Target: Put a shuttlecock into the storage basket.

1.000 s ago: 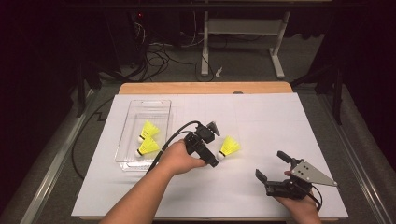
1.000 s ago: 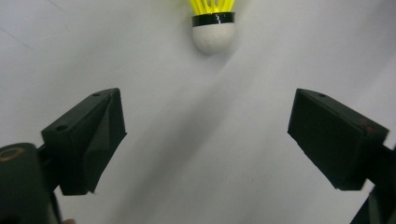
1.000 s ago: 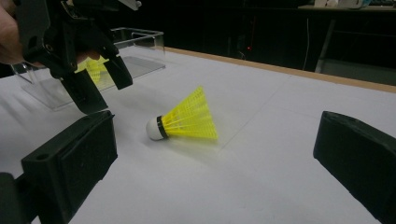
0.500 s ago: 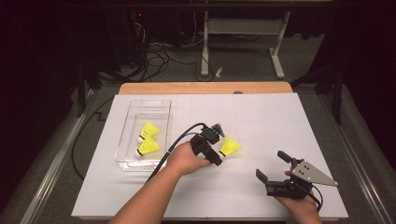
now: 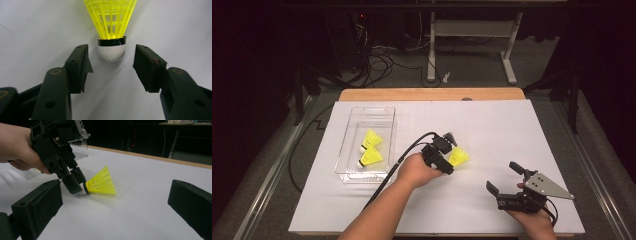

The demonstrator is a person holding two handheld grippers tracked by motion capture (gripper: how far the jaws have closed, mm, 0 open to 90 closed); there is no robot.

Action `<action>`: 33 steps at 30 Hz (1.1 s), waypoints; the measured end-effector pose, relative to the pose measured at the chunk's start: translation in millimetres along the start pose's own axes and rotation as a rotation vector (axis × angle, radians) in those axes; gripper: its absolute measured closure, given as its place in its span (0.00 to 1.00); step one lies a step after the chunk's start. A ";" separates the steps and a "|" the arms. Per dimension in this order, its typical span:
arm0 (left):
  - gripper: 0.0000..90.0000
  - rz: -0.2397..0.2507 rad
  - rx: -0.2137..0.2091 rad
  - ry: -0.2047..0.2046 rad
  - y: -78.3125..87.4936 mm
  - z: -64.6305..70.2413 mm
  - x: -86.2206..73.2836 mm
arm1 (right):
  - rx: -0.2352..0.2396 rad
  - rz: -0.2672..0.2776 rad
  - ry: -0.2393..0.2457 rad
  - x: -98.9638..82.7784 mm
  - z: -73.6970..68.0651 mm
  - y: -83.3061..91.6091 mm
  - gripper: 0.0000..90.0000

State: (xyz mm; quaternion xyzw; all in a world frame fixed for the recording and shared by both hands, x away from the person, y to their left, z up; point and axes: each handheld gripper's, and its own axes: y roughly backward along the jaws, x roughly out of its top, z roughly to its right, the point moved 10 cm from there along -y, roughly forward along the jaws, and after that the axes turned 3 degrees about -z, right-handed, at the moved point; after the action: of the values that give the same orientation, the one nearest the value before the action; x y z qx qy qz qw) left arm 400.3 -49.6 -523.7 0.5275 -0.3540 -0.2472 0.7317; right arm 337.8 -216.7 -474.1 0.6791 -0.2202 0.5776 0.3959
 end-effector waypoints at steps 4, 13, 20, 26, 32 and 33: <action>0.55 -0.002 -0.005 0.011 -2.7 -0.6 0.7 | 0.002 0.001 0.003 0.2 -0.2 -0.2 0.00; 0.66 0.010 -0.011 0.025 -7.7 -0.2 4.0 | 0.001 0.002 0.001 0.1 0.0 0.0 0.00; 0.72 0.009 -0.009 0.007 -6.9 3.0 3.3 | 0.000 0.002 0.001 0.0 0.5 0.2 0.00; 0.72 -0.009 -0.004 -0.022 -1.3 5.5 -1.3 | 0.000 0.000 0.005 -0.3 0.6 -0.7 0.00; 0.72 -0.010 -0.013 -0.039 6.0 10.6 -6.0 | 0.000 -0.002 0.006 -0.4 -0.8 -1.0 0.00; 0.72 -0.010 -0.012 -0.043 7.2 10.9 -6.9 | 0.001 -0.004 0.005 -0.7 -0.7 -1.1 0.00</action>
State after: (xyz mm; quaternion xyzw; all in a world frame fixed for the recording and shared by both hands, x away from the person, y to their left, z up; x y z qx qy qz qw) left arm 387.4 -48.7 -516.5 0.5195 -0.3656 -0.2640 0.7258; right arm 338.1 -215.6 -475.0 0.6781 -0.2178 0.5787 0.3973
